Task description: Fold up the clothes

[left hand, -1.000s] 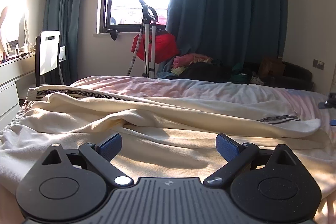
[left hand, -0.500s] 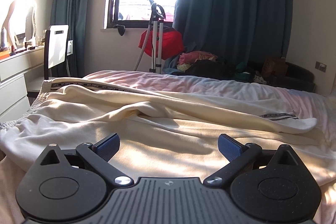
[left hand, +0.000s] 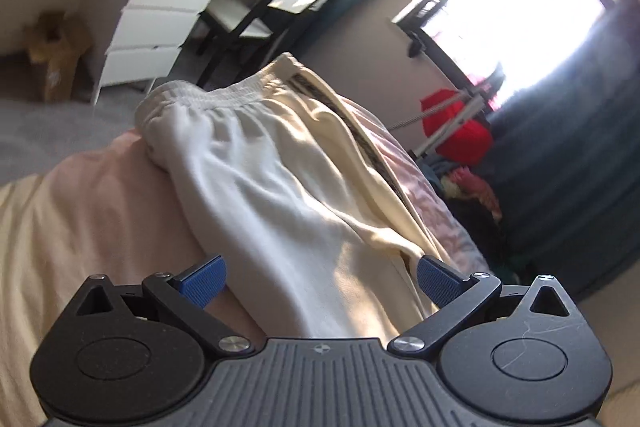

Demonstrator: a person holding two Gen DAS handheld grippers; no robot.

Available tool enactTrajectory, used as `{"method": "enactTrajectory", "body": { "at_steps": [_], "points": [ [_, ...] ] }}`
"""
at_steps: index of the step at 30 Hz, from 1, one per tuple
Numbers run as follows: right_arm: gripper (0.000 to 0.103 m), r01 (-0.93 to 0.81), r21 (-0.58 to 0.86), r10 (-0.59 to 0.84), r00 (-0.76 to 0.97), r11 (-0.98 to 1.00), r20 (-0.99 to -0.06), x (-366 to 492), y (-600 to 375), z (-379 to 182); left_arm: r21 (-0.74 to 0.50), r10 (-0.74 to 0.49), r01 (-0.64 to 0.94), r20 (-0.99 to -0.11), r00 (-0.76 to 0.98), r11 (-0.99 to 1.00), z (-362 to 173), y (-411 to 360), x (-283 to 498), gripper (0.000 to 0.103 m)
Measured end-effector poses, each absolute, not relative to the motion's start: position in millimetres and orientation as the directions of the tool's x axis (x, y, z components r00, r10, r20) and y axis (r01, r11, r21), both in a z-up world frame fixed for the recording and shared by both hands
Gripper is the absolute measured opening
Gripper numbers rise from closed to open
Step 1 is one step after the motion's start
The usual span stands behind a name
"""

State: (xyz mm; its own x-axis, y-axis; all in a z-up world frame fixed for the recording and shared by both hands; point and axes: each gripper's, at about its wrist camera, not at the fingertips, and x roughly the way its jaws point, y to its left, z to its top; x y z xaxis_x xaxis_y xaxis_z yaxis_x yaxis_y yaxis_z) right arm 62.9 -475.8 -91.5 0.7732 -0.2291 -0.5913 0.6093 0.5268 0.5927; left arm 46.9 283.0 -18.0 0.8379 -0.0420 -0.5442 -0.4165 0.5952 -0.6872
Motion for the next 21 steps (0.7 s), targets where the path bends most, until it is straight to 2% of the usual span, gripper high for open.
{"method": "enactTrajectory", "body": {
  "at_steps": [3, 7, 14, 17, 20, 21],
  "points": [
    [0.09, 0.674, 0.582, -0.273, 0.727, 0.455, -0.63, 56, -486, -99, -0.793, -0.1, -0.467, -0.541, 0.835, 0.392, -46, 323, 46, 0.102],
    [0.09, 0.715, 0.619, -0.304, 0.699, 0.326, -0.647, 40, -499, -110, -0.874, -0.157, -0.455, -0.48, 0.863, 0.17, -74, 350, 49, 0.101],
    [0.09, 0.725, 0.672, -0.305, 0.68, 0.151, -0.666, 21, -513, -127, -0.856, -0.147, -0.466, -0.502, 0.852, 0.225, -87, 371, 86, 0.09],
    [0.09, 0.712, 0.696, -0.296, 0.688, 0.098, -0.662, 14, -516, -132, -0.829, -0.12, -0.489, -0.534, 0.837, 0.271, -90, 376, 95, 0.075],
    [0.09, 0.693, 0.719, -0.307, 0.695, 0.049, -0.65, 1, -517, -133, -0.807, -0.087, -0.499, -0.548, 0.832, 0.316, -92, 376, 93, 0.053],
    [0.09, 0.687, 0.726, -0.311, 0.698, 0.033, -0.646, -3, -517, -134, -0.813, -0.096, -0.484, -0.537, 0.838, 0.322, -93, 375, 91, 0.036]
  ]
}}
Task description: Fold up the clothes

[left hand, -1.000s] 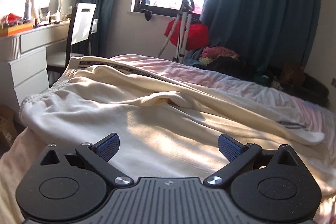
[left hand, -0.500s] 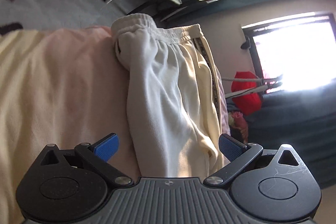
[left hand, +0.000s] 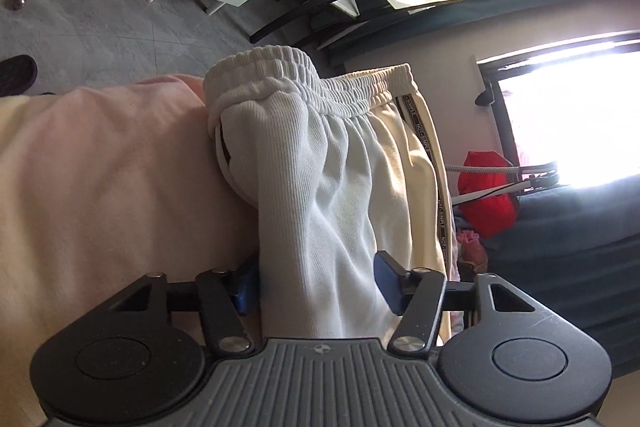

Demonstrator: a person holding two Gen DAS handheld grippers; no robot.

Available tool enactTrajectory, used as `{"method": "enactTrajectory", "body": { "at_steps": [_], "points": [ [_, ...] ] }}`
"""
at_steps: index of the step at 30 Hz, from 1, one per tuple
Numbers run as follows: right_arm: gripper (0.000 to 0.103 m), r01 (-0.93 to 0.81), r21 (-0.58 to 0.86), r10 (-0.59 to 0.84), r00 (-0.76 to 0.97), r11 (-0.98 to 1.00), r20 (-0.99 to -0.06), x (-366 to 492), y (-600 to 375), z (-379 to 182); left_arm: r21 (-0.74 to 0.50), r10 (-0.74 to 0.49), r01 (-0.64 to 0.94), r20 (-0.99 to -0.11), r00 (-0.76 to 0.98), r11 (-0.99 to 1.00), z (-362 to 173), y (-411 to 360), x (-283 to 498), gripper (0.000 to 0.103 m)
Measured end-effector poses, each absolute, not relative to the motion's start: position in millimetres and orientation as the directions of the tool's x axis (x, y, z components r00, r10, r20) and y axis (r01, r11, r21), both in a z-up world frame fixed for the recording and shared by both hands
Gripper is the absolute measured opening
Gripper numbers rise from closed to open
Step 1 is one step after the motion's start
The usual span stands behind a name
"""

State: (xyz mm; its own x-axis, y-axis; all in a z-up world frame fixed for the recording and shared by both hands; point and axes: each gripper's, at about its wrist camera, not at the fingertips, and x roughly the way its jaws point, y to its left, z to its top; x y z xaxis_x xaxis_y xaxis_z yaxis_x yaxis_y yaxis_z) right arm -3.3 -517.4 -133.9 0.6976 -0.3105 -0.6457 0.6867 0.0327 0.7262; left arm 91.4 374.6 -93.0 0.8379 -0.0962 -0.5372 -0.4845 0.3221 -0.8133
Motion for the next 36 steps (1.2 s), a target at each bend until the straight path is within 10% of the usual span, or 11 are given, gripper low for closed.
{"method": "enactTrajectory", "body": {
  "at_steps": [1, 11, 19, 23, 25, 36],
  "points": [
    [0.091, 0.68, 0.733, -0.314, 0.7, 0.017, -0.642, -8, -518, -134, -0.823, -0.111, -0.465, -0.522, 0.846, 0.327, -94, 373, 90, 0.02],
    [0.077, 0.618, 0.785, -0.151, 0.781, 0.046, -0.606, 12, -511, -145, -0.887, -0.12, -0.353, -0.402, 0.908, 0.297, -87, 370, 64, 0.014],
    [0.063, 0.653, 0.748, -0.02, 0.755, 0.123, -0.656, 47, -500, -156, -0.833, -0.154, -0.436, -0.507, 0.848, 0.34, -98, 363, 87, 0.039],
    [0.009, 0.669, 0.727, -0.046, 0.74, 0.154, -0.671, 52, -500, -154, -0.82, -0.177, -0.42, -0.514, 0.839, 0.388, -99, 358, 97, 0.039],
    [0.006, 0.646, 0.748, -0.069, 0.762, 0.151, -0.644, 49, -501, -152, -0.795, -0.155, -0.424, -0.529, 0.834, 0.433, -95, 354, 98, 0.02],
    [0.005, 0.506, 0.832, -0.21, 0.86, 0.226, -0.466, 20, -501, -104, -0.85, -0.051, -0.292, -0.348, 0.936, 0.438, -44, 353, 57, 0.012]
  ]
}}
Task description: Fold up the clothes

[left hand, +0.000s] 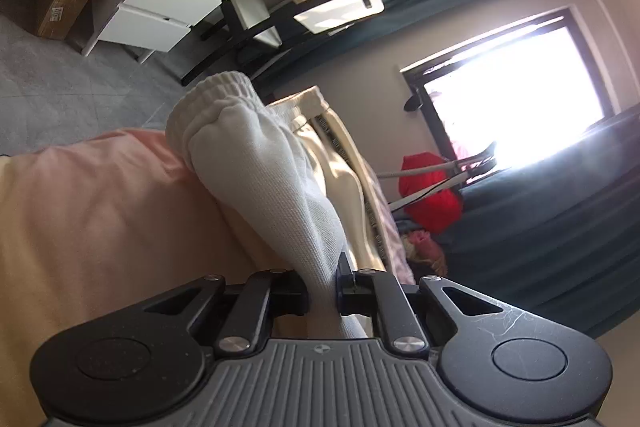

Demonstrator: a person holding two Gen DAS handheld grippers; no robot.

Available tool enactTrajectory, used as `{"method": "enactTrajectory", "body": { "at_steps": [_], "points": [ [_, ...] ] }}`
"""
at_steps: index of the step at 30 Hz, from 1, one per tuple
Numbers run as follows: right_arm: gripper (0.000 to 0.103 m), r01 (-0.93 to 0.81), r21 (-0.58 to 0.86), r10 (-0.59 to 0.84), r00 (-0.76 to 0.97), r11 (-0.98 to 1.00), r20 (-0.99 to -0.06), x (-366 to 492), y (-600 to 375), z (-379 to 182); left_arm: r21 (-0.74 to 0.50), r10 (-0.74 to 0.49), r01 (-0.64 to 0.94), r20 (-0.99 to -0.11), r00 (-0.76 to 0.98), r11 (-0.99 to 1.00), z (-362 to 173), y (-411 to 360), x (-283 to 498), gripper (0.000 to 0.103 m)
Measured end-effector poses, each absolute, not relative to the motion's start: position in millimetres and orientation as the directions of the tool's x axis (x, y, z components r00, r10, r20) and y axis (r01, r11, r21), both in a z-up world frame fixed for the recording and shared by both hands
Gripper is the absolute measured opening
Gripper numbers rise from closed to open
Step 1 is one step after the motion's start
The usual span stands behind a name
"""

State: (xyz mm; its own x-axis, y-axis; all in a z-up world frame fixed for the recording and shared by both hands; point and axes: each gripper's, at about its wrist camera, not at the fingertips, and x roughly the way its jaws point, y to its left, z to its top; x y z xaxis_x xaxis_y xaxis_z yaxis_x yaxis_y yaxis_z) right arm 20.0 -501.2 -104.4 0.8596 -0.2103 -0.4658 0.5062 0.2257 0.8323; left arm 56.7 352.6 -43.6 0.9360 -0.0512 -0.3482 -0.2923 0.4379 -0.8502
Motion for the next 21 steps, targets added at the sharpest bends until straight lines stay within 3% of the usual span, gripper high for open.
{"method": "enactTrajectory", "body": {
  "at_steps": [9, 16, 21],
  "points": [
    [0.005, 0.482, 0.771, -0.233, 0.876, 0.416, -0.422, 84, -499, -36, -0.783, -0.036, -0.266, -0.345, 0.938, 0.562, 18, 339, 128, 0.012],
    [0.005, 0.498, 0.629, -0.27, 0.863, 0.597, -0.427, 232, -492, -4, -0.689, 0.03, -0.272, -0.342, 0.939, 0.672, 40, 311, 250, 0.012],
    [0.005, 0.574, 0.553, -0.297, 0.806, 0.604, -0.511, 352, -496, -34, -0.617, 0.062, -0.349, -0.436, 0.898, 0.705, 20, 290, 371, 0.013]
  ]
}}
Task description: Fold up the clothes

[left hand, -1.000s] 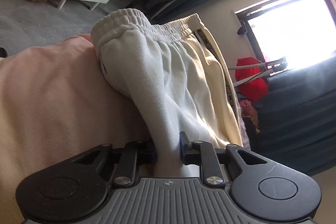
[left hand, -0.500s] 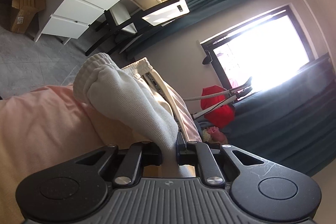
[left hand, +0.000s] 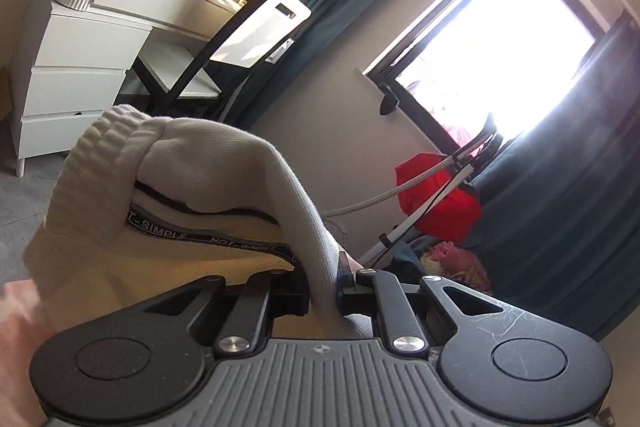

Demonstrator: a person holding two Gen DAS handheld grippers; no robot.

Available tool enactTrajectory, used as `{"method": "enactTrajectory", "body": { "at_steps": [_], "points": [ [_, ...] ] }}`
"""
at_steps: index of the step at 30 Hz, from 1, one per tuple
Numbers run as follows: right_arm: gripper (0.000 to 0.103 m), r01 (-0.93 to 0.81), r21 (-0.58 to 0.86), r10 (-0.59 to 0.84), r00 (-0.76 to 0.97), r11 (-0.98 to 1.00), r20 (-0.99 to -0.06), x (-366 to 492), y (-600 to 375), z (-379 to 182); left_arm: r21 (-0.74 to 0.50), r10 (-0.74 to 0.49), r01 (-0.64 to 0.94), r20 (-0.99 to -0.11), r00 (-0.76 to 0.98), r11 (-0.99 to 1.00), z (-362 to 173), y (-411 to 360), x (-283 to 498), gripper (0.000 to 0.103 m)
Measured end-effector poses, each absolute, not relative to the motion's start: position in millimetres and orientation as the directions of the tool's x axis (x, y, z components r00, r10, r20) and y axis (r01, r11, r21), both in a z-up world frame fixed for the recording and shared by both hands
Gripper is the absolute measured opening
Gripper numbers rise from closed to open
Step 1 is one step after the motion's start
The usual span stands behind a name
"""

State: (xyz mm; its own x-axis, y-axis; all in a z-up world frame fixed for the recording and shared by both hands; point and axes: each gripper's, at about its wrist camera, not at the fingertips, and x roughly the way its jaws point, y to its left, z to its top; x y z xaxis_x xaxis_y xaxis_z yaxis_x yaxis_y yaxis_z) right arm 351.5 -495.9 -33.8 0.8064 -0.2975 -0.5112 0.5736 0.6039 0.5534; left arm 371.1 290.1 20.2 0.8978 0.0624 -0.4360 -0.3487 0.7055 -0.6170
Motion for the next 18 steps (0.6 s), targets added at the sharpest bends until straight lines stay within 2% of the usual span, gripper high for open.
{"method": "enactTrajectory", "body": {
  "at_steps": [6, 12, 14, 16, 18],
  "points": [
    [0.006, 0.648, 0.459, -0.302, 0.723, 0.608, -0.622, 438, -507, -107, -0.513, 0.079, -0.452, -0.593, 0.802, 0.73, -29, 274, 478, 0.013],
    [0.008, 0.645, 0.445, -0.286, 0.715, 0.622, -0.638, 446, -509, -142, -0.454, 0.071, -0.474, -0.662, 0.746, 0.755, -55, 277, 512, 0.016],
    [0.009, 0.625, 0.473, -0.257, 0.733, 0.621, -0.63, 438, -511, -138, -0.477, 0.06, -0.459, -0.642, 0.764, 0.75, -57, 280, 504, 0.02],
    [0.01, 0.605, 0.48, -0.234, 0.743, 0.635, -0.627, 427, -510, -131, -0.491, 0.064, -0.454, -0.624, 0.779, 0.743, -53, 282, 486, 0.038],
    [0.014, 0.591, 0.489, -0.219, 0.752, 0.642, -0.622, 412, -509, -122, -0.5, 0.068, -0.446, -0.607, 0.792, 0.742, -46, 284, 466, 0.046]
  ]
}}
